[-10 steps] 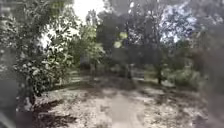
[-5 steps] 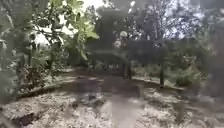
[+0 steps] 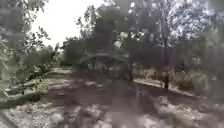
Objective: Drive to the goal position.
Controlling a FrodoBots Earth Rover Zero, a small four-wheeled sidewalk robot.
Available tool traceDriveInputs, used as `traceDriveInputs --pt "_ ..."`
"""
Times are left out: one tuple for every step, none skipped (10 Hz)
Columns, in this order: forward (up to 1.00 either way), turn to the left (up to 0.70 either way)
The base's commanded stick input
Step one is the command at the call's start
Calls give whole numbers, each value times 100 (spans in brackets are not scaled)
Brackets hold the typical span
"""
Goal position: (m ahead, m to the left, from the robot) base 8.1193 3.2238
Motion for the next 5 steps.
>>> traceDriveInputs --pt "85 34" --pt "85 34" --pt "85 34" --pt "85 34" --pt "85 34"
